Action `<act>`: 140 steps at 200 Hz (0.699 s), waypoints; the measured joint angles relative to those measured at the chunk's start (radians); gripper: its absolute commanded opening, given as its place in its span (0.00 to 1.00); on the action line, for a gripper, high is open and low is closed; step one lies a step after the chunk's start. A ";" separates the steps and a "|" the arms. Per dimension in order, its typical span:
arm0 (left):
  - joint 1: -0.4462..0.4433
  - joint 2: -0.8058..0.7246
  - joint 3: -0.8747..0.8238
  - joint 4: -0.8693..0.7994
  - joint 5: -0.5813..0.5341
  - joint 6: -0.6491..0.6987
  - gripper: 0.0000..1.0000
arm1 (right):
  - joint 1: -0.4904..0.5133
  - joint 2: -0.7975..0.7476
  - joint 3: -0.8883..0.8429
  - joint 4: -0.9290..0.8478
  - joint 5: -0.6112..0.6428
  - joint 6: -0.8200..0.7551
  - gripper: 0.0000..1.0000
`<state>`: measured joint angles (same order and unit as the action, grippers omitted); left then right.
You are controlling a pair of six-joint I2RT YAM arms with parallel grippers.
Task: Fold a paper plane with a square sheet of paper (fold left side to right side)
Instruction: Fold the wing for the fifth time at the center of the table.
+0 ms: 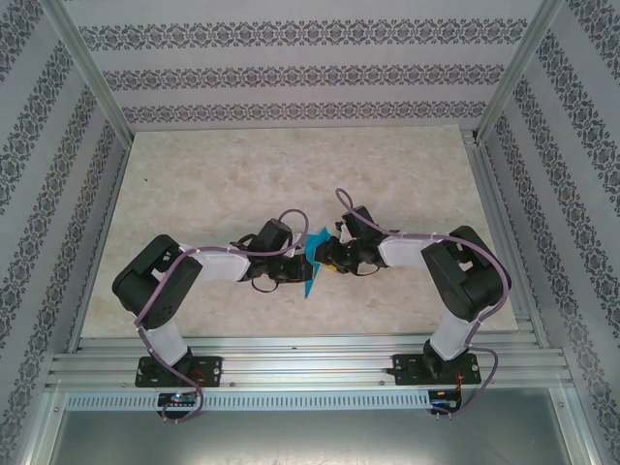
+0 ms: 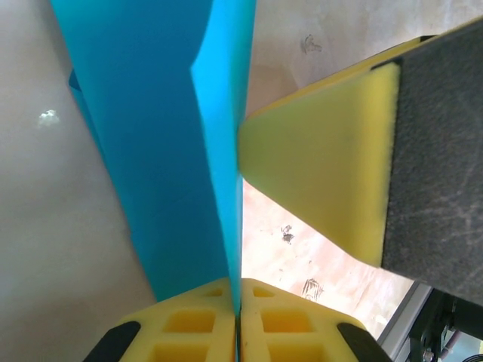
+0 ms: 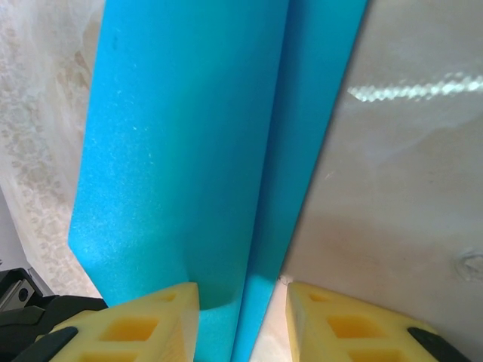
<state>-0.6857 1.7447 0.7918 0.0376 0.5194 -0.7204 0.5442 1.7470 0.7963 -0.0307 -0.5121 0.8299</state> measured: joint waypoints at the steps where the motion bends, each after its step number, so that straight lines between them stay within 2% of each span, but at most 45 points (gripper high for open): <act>1: 0.000 0.000 0.000 0.000 0.000 0.000 0.16 | 0.000 0.001 0.000 -0.001 0.000 0.000 0.36; 39: 0.007 -0.005 0.000 -0.001 0.000 -0.003 0.25 | 0.006 0.018 0.029 -0.037 0.011 0.008 0.35; 91: 0.025 -0.081 0.000 -0.022 0.000 0.005 0.41 | 0.006 0.028 0.048 -0.066 0.015 0.011 0.34; 140: 0.097 -0.160 0.002 -0.069 0.000 0.016 0.44 | 0.006 0.028 0.048 -0.067 0.015 0.011 0.35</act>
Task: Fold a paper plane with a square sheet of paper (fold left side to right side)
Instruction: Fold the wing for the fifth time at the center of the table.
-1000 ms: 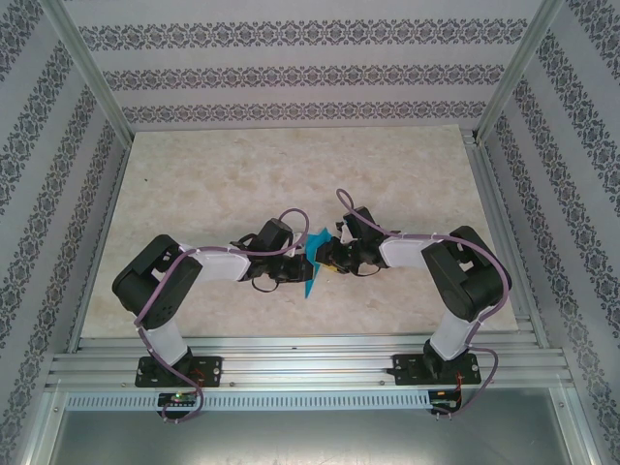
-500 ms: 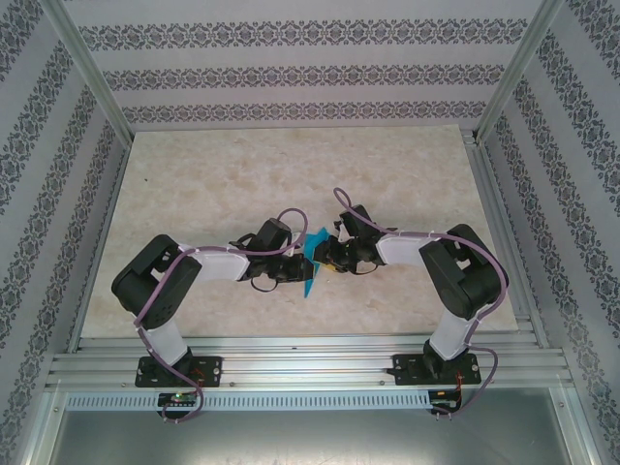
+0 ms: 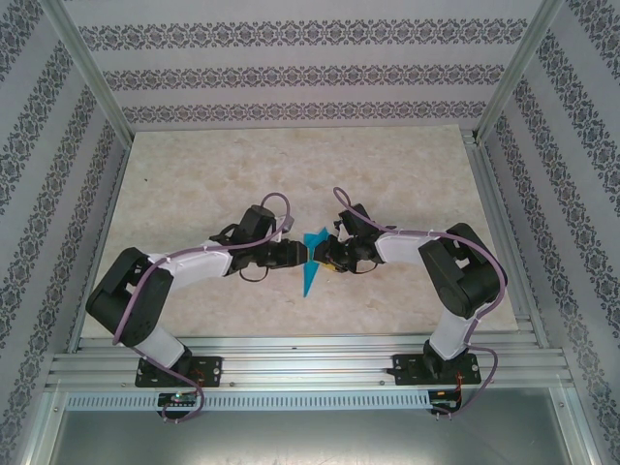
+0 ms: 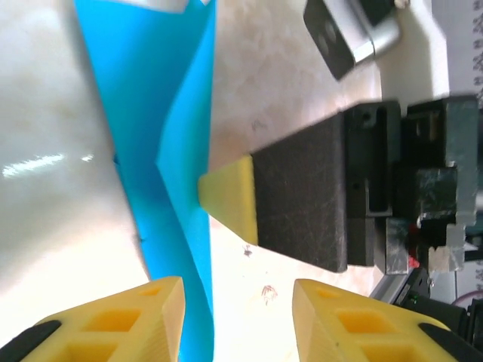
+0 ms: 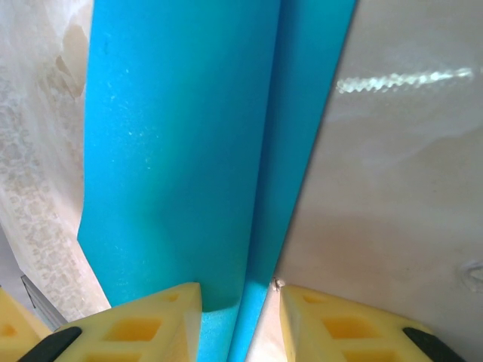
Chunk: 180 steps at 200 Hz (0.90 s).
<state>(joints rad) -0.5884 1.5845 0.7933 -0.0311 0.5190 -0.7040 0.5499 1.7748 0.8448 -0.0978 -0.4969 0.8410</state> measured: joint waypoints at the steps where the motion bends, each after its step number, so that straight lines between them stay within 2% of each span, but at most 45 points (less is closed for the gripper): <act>1: 0.001 0.000 0.001 0.000 0.000 0.000 0.44 | 0.000 0.000 0.000 0.000 0.000 0.000 0.35; 34: 0.036 0.051 0.061 -0.046 0.001 0.026 0.43 | 0.000 0.000 0.000 0.000 0.000 0.000 0.35; 71: 0.039 0.149 0.140 -0.048 0.023 0.047 0.37 | 0.000 0.000 0.000 0.000 0.000 0.000 0.35; 117: 0.039 0.240 0.203 -0.079 0.029 0.079 0.27 | 0.000 0.000 0.000 0.000 -0.001 0.000 0.35; 157: 0.039 0.276 0.239 -0.109 0.025 0.106 0.13 | 0.000 0.000 0.000 0.000 0.000 0.000 0.35; 180: 0.039 0.288 0.262 -0.121 0.022 0.118 0.09 | 0.000 0.000 0.000 0.001 -0.001 0.000 0.36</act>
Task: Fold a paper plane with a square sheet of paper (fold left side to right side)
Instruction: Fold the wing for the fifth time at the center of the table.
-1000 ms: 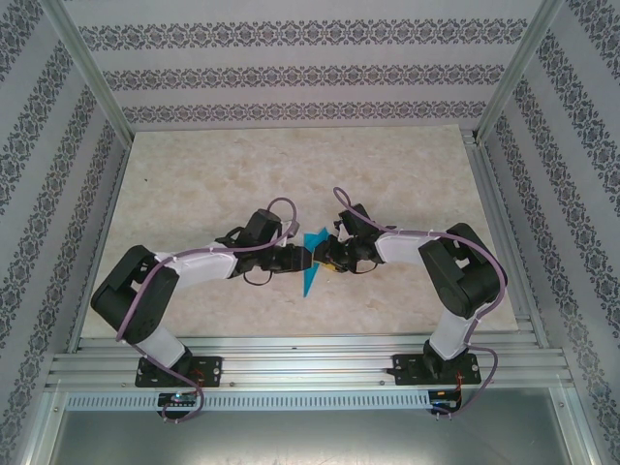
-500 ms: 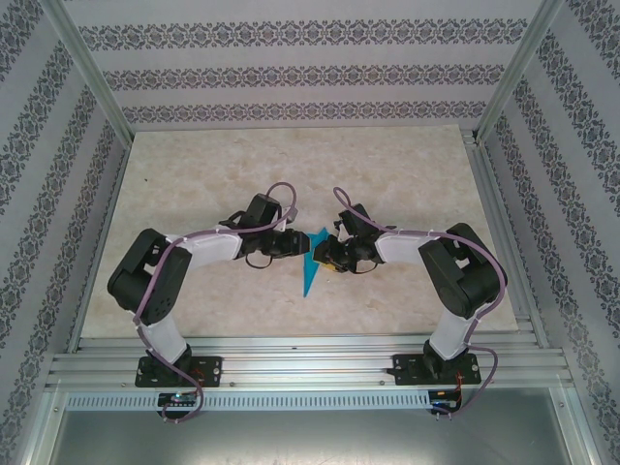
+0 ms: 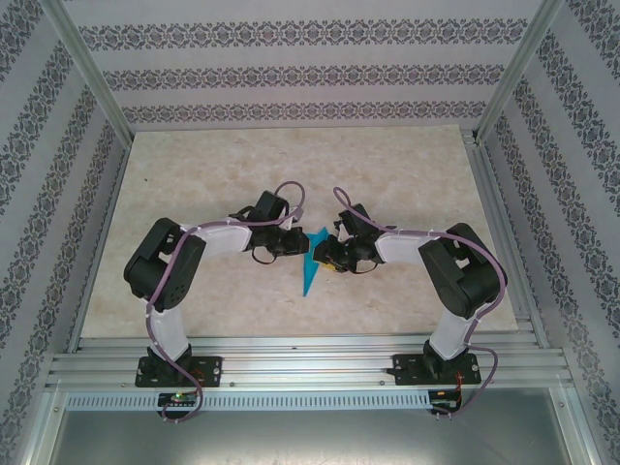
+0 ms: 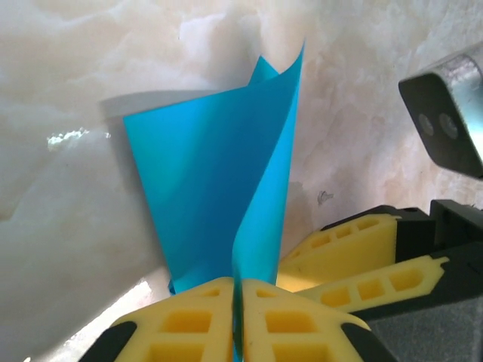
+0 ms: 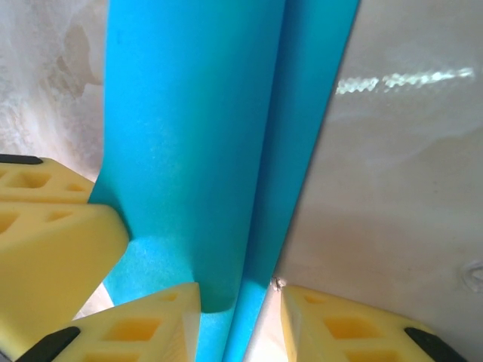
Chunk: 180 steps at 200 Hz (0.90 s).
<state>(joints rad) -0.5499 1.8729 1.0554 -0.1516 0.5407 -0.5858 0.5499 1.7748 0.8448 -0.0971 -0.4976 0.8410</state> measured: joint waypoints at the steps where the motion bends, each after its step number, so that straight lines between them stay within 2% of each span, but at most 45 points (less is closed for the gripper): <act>1: 0.000 0.001 0.002 0.000 0.000 0.001 0.09 | 0.000 0.000 0.000 0.000 0.000 0.000 0.36; 63: 0.000 0.070 0.019 0.000 -0.001 0.010 0.08 | 0.000 -0.007 -0.003 0.005 0.000 0.000 0.38; 143: 0.000 0.072 0.019 0.001 0.001 0.010 0.08 | -0.001 -0.057 -0.018 -0.003 0.064 -0.027 0.37; 162: 0.000 0.073 0.027 0.000 0.002 0.014 0.09 | -0.003 -0.059 -0.024 -0.001 0.071 -0.028 0.36; 180: 0.000 0.077 0.042 0.000 0.005 0.023 0.08 | -0.003 -0.060 -0.034 0.000 0.072 -0.030 0.30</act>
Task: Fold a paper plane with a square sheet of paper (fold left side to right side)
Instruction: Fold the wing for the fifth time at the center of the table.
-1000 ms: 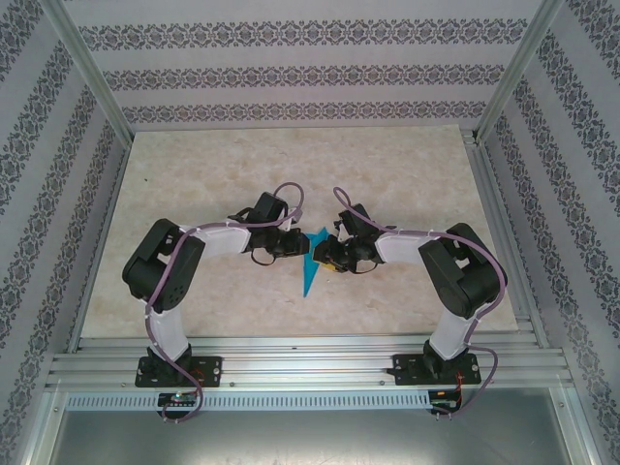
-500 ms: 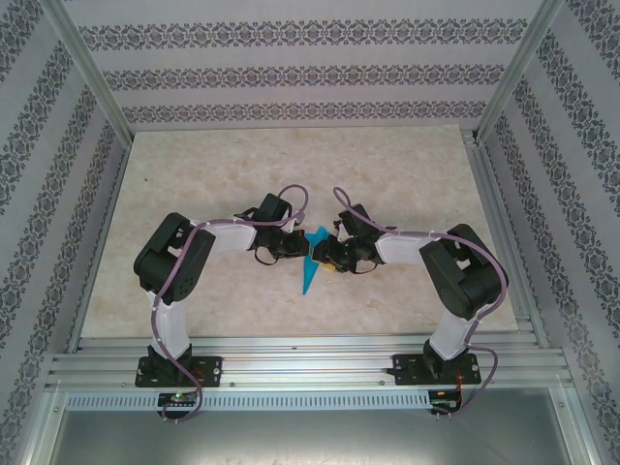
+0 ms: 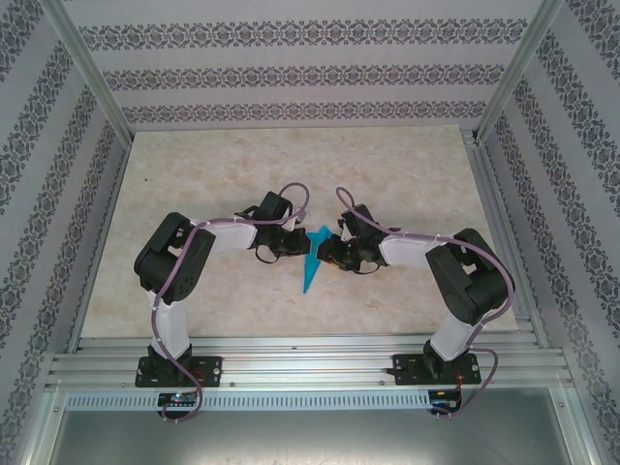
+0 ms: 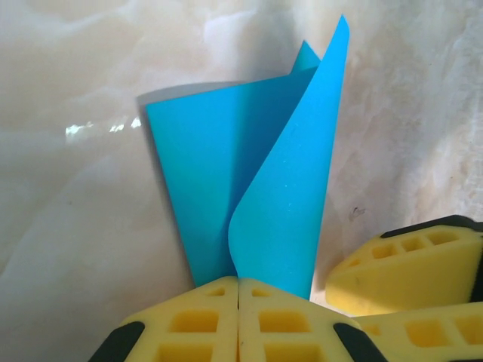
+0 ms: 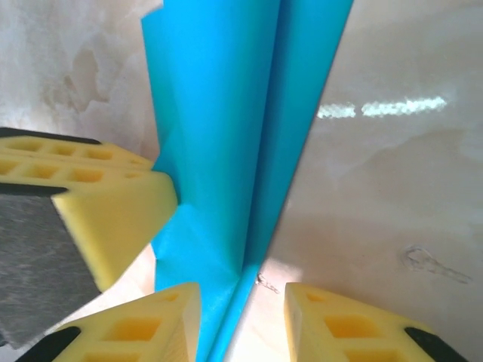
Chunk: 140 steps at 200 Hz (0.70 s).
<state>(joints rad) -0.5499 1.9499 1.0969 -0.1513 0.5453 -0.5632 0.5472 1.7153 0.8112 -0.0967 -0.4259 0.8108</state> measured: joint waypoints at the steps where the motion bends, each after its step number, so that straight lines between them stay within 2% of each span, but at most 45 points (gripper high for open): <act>1: 0.000 0.001 0.001 0.000 0.000 0.001 0.09 | 0.000 0.000 0.000 0.000 0.000 0.001 0.30; 64: 0.000 0.031 0.022 0.000 0.014 0.010 0.09 | 0.001 -0.020 -0.003 0.043 -0.005 0.003 0.18; 140: 0.000 0.046 0.039 0.000 0.024 0.010 0.10 | 0.001 0.019 0.002 0.118 -0.019 0.012 0.16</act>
<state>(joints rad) -0.5499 1.9957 1.1358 -0.1513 0.5694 -0.5529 0.5484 1.7348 0.8131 0.0216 -0.4454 0.8227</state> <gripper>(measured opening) 0.094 0.165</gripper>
